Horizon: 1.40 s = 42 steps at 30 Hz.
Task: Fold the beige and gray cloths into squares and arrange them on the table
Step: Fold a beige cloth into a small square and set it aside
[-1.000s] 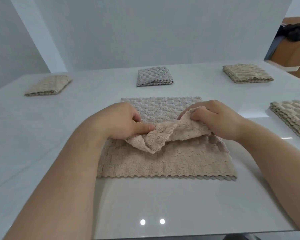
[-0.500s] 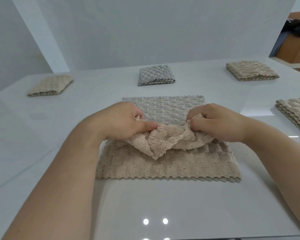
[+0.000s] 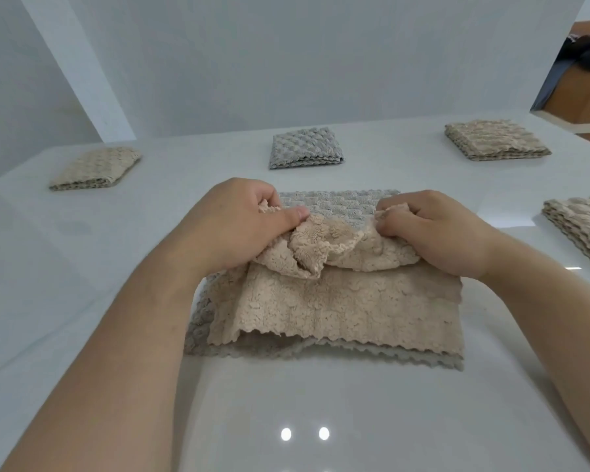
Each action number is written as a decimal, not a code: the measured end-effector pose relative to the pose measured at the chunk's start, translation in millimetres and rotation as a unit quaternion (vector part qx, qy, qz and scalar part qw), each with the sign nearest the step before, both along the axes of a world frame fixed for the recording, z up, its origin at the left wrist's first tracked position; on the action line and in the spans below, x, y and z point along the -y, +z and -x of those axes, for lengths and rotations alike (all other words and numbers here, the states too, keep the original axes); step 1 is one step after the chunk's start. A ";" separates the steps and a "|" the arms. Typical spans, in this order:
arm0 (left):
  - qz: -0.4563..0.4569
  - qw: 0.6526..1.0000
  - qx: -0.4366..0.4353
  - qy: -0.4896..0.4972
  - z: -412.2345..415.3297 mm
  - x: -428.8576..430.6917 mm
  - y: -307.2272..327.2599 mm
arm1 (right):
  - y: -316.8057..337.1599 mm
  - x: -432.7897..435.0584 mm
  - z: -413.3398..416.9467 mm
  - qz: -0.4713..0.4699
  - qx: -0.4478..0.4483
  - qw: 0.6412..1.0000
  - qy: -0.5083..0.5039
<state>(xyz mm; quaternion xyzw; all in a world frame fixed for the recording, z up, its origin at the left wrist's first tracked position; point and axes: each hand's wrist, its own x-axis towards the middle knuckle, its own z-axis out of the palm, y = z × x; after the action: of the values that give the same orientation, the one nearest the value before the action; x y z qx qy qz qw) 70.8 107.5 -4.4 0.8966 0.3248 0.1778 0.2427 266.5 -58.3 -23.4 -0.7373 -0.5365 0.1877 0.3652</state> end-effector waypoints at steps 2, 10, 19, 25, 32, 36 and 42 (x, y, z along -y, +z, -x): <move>-0.032 0.999 0.029 0.020 -1.3 0.4 -0.5 | -2.2 0.0 -1.6 -0.037 0.016 0.999 -0.021; -0.210 0.975 -0.004 0.075 -5.4 -1.6 -12.2 | -20.4 -9.8 -12.5 -0.162 0.157 0.966 -0.124; -0.167 0.983 0.064 0.040 -10.0 -15.5 -28.0 | -36.4 -23.5 -34.3 -0.221 0.186 0.942 -0.173; -0.157 0.981 0.094 0.065 -11.2 -19.2 -31.0 | -39.0 -33.7 -41.0 -0.217 0.180 0.939 -0.199; -0.111 0.991 0.028 0.073 -11.0 -17.8 -33.6 | -50.9 -31.2 -53.9 -0.082 0.215 0.960 -0.159; -0.079 0.988 0.036 0.127 -10.6 -15.3 -31.1 | -45.6 -27.4 -54.5 -0.143 0.216 0.942 -0.216; 0.028 0.975 0.091 0.200 -9.6 -23.0 -31.5 | -37.5 -23.5 -53.4 -0.155 0.182 0.936 -0.259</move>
<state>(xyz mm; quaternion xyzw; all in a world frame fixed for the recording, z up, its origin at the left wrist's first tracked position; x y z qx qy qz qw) 80.4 130.5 -35.9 0.7861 0.4794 0.2944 0.2561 319.9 -34.8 -60.9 -0.8066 -0.4065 -0.1365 0.4068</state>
